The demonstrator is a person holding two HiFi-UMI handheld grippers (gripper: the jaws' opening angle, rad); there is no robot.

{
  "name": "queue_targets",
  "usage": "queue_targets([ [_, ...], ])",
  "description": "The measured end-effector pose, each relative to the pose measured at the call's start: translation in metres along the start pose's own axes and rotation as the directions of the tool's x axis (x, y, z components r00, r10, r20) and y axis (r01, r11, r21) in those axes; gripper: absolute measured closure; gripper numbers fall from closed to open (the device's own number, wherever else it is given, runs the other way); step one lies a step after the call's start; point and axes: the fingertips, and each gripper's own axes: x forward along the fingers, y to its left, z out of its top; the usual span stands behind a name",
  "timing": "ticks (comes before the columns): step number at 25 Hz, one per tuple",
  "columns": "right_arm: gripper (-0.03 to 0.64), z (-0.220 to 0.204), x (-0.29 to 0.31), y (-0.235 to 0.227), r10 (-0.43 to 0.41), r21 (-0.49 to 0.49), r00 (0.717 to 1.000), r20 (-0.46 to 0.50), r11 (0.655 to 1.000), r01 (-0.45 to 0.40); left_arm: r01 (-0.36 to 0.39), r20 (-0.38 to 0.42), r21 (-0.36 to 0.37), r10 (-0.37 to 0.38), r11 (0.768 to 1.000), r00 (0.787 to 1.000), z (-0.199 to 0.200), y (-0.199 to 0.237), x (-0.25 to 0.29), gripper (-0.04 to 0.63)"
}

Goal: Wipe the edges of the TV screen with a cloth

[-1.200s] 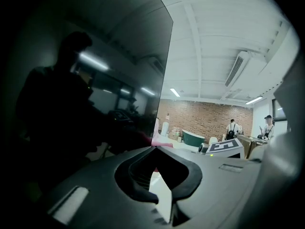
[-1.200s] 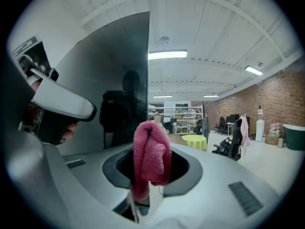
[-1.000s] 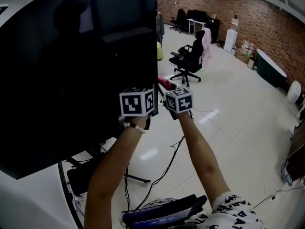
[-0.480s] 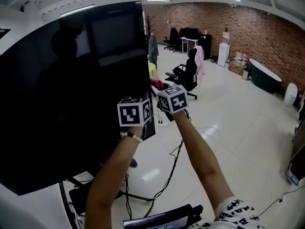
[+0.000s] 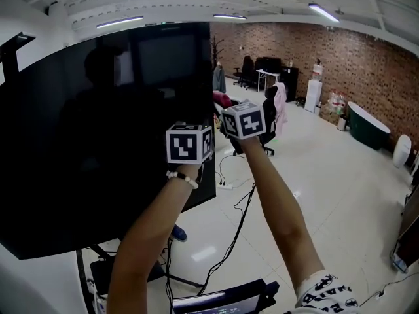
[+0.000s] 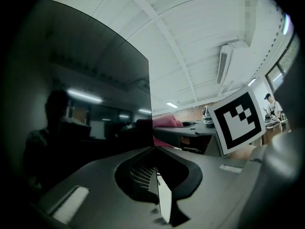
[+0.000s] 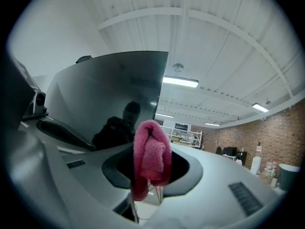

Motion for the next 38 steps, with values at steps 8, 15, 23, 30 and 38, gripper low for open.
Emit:
queue_targets([
  [8,0.500,0.070,0.010,-0.011,-0.024,-0.081,1.000,0.015,0.996,0.025,-0.010,0.049,0.054,0.007,0.999,0.999,0.060,0.003,-0.006,0.609],
  [15,0.500,0.116,0.013,-0.025,-0.057,-0.142,0.998,0.028,0.988,0.060,-0.028,0.088,0.045,0.024,0.999,0.996,0.091,0.016,-0.011,0.609],
  [23,0.500,0.183,0.014,-0.044,-0.076,-0.179,0.994,0.075,0.980,0.088,-0.037,0.107,0.008,0.036,0.999,0.994,0.101,0.028,-0.021,0.609],
  [30,0.500,0.217,-0.001,-0.059,-0.095,-0.177,0.989,0.112,0.978,0.114,-0.008,0.125,-0.010,0.009,1.000,0.992,0.100,0.018,-0.038,0.609],
  [38,0.500,0.226,-0.029,-0.066,-0.208,-0.184,0.954,0.216,0.951,0.249,0.026,0.166,-0.029,-0.021,0.999,0.986,0.095,0.018,-0.083,0.609],
])
